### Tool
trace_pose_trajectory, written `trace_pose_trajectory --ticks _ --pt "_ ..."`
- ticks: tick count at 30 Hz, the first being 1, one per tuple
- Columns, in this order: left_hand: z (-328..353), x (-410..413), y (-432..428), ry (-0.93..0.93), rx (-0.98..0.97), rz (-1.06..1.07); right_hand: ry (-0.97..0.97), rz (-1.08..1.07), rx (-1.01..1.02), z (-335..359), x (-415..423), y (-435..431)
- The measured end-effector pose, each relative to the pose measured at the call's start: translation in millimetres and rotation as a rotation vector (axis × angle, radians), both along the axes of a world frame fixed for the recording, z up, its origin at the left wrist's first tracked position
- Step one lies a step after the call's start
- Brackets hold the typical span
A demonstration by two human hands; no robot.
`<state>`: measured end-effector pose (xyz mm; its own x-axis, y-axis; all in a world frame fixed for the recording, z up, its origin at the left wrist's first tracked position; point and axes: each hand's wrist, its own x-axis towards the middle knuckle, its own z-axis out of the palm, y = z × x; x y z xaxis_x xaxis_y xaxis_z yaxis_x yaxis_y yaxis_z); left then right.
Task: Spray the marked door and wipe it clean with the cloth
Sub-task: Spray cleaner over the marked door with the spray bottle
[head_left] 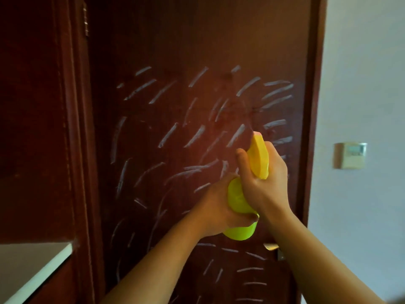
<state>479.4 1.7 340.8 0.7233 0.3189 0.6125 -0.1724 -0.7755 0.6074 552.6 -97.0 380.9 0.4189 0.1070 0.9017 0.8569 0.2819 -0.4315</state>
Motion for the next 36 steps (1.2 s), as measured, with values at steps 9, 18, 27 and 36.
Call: trace_pose_trajectory --ticks 9,18,27,36 --pt "-1 62 -46 0.025 -0.032 -0.187 0.054 -0.161 0.04 -9 52 -52" --pt "-67 112 -76 0.099 -0.102 -0.239 0.144 -0.213 -0.053 -66 96 -86" --pt "-133 118 -85 0.181 -0.168 -0.281 0.238 -0.17 -0.264 -137 113 -89" --pt "-152 90 -59 0.183 -0.208 -0.136 0.165 -0.003 -0.355 -147 96 -52"
